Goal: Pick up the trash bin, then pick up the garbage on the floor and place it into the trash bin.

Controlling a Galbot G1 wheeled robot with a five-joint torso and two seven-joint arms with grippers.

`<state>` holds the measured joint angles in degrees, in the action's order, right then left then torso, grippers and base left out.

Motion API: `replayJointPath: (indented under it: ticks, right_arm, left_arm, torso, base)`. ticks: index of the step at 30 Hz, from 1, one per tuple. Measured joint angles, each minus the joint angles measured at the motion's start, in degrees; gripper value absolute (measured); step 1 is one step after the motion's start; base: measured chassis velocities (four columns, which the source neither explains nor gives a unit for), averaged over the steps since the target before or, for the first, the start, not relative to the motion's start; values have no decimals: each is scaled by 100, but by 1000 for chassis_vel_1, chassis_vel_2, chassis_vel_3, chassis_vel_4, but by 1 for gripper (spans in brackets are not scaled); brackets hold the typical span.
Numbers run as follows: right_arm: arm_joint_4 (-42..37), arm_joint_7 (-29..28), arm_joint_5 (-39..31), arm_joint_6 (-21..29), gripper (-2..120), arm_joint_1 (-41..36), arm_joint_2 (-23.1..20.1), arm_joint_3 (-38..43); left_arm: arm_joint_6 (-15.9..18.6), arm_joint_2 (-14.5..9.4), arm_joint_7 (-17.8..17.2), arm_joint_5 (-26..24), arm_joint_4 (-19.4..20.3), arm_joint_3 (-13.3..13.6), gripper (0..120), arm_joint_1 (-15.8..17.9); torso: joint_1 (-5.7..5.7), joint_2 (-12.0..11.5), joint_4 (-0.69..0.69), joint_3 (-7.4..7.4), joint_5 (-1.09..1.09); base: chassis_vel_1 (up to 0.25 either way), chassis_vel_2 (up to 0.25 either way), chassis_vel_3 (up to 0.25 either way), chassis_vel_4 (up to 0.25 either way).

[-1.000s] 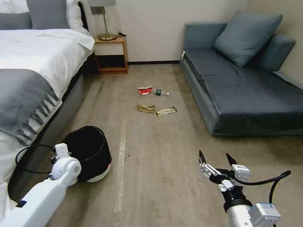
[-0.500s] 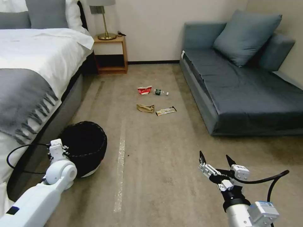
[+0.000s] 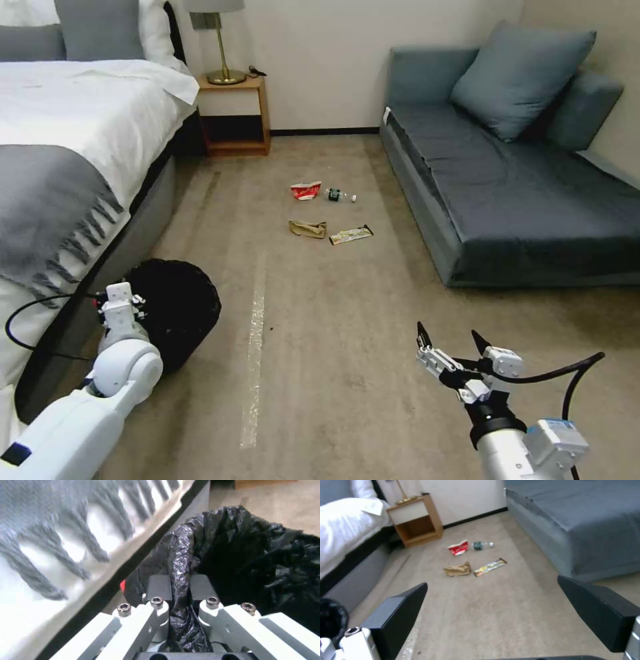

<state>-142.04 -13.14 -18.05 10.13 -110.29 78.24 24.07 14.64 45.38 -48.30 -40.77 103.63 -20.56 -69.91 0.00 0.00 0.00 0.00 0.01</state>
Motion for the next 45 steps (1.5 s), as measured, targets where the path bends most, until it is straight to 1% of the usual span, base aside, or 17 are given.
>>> replayJointPath:
  ticks: [6,11,15,21,27,45]
  right_arm:
    - [48,305,-154,-186,100,19,-35,5]
    - [88,627,-500,-335,100,37,-74,39]
    - [129,752,-578,-458,100,35,-89,74]
    - [145,860,-592,-643,100,-3,-91,103]
    - [169,868,-582,-667,100,-9,-86,103]
    - [300,882,-532,-686,100,51,-113,94]
  left_arm:
    - [0,-82,-43,86,235,-79,7,-152]
    - [-6,-135,-62,193,465,-140,7,-361]
    - [-39,-136,-62,261,532,-145,7,-439]
    - [-94,-136,-59,326,540,-146,7,-459]
    - [-115,-138,-52,334,540,-146,7,-465]
    - [-219,-108,-27,374,424,-114,7,-415]
  torso:
    - [0,0,0,0,0]
    - [0,0,0,0,0]
    - [0,0,0,0,0]
    - [0,0,0,0,0]
    - [0,0,1,0,0]
    - [0,0,0,0,-1]
  base:
    - [0,0,0,0]
    - [0,0,0,0]
    - [0,0,0,0]
    - [0,0,0,0]
    - [0,0,0,0]
    - [-94,82,89,-89]
